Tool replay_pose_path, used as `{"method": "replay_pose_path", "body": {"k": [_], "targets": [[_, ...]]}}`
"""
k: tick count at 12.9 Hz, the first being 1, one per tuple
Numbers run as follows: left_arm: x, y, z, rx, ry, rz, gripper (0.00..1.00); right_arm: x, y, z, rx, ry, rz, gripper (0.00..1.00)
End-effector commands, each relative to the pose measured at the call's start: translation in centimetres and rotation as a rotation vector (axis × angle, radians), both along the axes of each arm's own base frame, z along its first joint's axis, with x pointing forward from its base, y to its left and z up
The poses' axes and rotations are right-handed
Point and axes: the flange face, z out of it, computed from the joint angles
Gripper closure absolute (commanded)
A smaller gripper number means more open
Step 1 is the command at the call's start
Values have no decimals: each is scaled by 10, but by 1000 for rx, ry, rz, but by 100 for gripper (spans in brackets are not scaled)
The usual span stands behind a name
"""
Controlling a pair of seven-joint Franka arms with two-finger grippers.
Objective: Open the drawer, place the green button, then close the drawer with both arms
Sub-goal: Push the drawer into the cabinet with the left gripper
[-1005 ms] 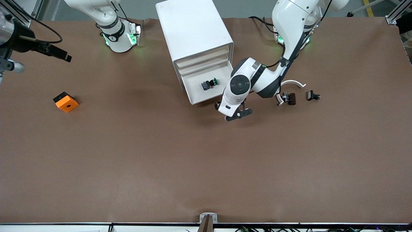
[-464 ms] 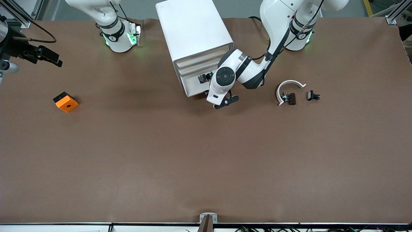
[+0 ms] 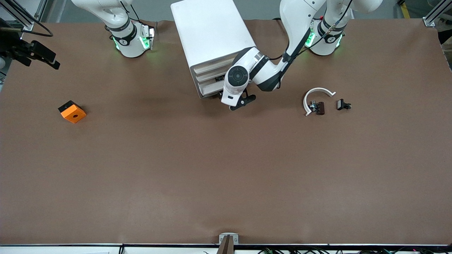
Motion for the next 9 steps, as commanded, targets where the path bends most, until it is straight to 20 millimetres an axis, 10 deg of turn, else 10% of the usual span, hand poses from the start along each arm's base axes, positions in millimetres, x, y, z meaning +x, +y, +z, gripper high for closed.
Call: {"method": "replay_pose_path", "body": {"k": [1, 6, 9], "targets": [[-26, -17, 4, 11, 39, 25, 0, -3, -6, 17, -18, -31, 50, 0], [-10, -13, 11, 13, 30, 86, 0, 0, -8, 26, -18, -49, 34, 0], [85, 40, 33, -19, -27, 227, 0, 1, -8, 31, -21, -62, 32, 0]]}}
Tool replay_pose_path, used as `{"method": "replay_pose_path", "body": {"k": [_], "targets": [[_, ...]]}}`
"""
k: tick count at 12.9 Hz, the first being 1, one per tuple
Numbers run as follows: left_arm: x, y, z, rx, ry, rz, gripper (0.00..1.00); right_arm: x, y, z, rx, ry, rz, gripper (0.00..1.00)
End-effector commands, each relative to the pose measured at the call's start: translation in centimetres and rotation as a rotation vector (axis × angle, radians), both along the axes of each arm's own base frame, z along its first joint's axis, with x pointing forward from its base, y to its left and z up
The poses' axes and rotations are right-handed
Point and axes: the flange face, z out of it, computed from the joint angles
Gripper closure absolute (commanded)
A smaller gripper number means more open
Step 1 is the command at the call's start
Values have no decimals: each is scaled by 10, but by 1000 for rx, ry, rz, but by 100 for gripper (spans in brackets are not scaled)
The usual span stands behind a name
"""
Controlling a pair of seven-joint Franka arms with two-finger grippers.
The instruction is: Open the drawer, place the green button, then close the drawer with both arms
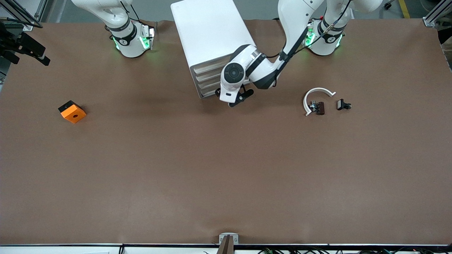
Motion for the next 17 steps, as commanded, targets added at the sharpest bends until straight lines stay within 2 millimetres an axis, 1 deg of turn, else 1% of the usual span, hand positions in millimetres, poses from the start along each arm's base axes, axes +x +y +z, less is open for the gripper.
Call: {"method": "replay_pose_path", "body": {"k": [1, 2, 3, 4, 5, 6, 7, 8, 9, 10, 11, 12, 13, 15, 17], "targets": [[90, 55, 32, -27, -62, 125, 0, 1, -3, 9, -18, -13, 6, 0], [120, 78, 42, -23, -103, 154, 0, 1, -3, 10, -18, -14, 7, 0], [152, 107, 53, -22, -143, 188, 0, 2, -3, 9, -18, -11, 6, 0], [185, 141, 68, -12, -197, 227, 0, 2, -3, 10, -18, -14, 6, 0], [205, 165, 76, 2, -228, 256, 0, 2, -3, 11, -18, -18, 7, 0], [224, 197, 82, 20, -260, 273, 0, 2, -4, 11, -18, -18, 6, 0], [239, 220, 92, 40, -312, 227, 0, 2, -5, 11, -18, -18, 4, 0], [248, 230, 101, 54, -356, 169, 0, 2, -4, 11, -18, -19, 4, 0], [256, 255, 109, 74, -365, 150, 0, 3, -4, 13, -19, -25, 4, 0], [259, 276, 127, 117, -368, 120, 0, 3, -4, 14, -19, -25, 4, 0], [259, 289, 146, 157, -384, 71, 0, 3, -4, 13, -19, -24, 4, 0], [263, 318, 168, 193, -407, 49, 0, 4, -3, 13, -19, -24, 5, 0], [263, 339, 190, 204, -419, 41, 0, 4, -3, 13, -21, -25, 5, 0], [262, 372, 236, 224, -413, -35, 0, 4, -5, 16, -19, -30, 2, 0], [254, 401, 287, 238, -380, -125, 0, 4, -4, 16, -19, -31, 4, 0]]}}
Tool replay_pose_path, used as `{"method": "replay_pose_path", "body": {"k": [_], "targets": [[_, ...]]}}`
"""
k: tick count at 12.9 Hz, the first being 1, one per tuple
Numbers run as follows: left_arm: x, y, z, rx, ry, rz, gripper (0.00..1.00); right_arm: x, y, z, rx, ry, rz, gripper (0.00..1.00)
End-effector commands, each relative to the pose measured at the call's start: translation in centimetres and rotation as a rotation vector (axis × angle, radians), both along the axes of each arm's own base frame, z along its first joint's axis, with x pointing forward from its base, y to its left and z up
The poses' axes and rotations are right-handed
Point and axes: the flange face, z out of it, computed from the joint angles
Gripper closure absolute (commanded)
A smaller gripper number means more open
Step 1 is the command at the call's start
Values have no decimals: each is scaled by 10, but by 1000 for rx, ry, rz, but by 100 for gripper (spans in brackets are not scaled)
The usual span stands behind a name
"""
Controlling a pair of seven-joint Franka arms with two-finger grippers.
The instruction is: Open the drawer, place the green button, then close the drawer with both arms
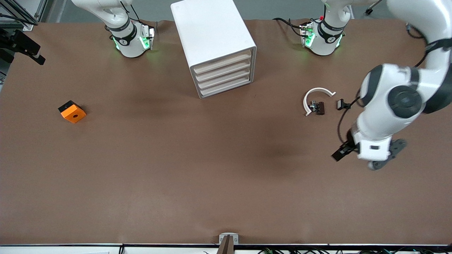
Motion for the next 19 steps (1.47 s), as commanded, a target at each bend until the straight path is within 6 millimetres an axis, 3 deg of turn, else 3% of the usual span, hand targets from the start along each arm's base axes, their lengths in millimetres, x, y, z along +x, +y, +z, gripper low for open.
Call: {"method": "replay_pose_path", "body": {"k": [1, 4, 5, 7, 9, 13, 15, 16, 19], "targets": [[-18, 22, 60, 51, 51, -92, 0, 3, -3, 5, -17, -6, 5, 0], [-36, 36, 111, 67, 70, -175, 0, 3, -3, 5, -17, -5, 5, 0], [-45, 53, 126, 76, 86, -210, 0, 3, -3, 5, -19, -4, 5, 0], [-60, 68, 151, 73, 90, -302, 0, 3, -3, 5, -17, -3, 5, 0], [-68, 80, 157, 62, 132, -355, 0, 3, -3, 5, -17, -8, 5, 0], [-76, 74, 157, -70, 155, -397, 0, 3, -2, 5, -18, -5, 6, 0], [-93, 80, 187, -73, 104, -424, 0, 3, -3, 5, -19, -5, 5, 0], [-95, 65, 184, -72, 118, -488, 0, 3, -4, 5, -19, -6, 5, 0], [-112, 73, 189, -80, 148, -518, 0, 3, -2, 6, -19, -8, 8, 0]]}}
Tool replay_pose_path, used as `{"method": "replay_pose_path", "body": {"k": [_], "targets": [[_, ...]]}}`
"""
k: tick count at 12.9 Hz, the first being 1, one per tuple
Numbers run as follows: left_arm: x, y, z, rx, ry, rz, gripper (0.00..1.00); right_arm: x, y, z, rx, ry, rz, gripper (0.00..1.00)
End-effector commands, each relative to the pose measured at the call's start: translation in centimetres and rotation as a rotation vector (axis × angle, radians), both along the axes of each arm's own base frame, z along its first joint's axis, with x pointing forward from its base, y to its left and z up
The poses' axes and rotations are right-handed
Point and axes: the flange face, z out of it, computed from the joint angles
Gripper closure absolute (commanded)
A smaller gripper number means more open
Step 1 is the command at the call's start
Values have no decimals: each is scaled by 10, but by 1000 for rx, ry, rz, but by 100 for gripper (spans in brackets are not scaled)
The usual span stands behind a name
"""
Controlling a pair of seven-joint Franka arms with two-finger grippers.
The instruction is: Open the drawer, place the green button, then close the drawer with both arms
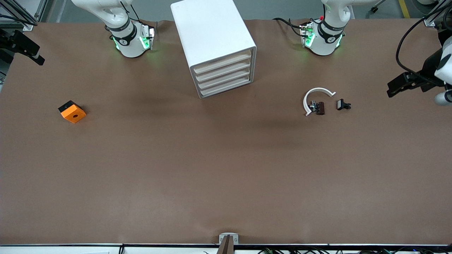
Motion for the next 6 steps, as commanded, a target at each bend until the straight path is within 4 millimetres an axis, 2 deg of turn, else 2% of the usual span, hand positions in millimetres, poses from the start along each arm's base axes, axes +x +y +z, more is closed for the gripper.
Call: {"method": "replay_pose_path", "body": {"k": [1, 6], "targets": [[-20, 1, 0, -37, 25, -34, 0, 2, -2, 5, -17, -6, 8, 0], [-41, 2, -6, -43, 6, -32, 0, 2, -2, 5, -18, -6, 8, 0]]}}
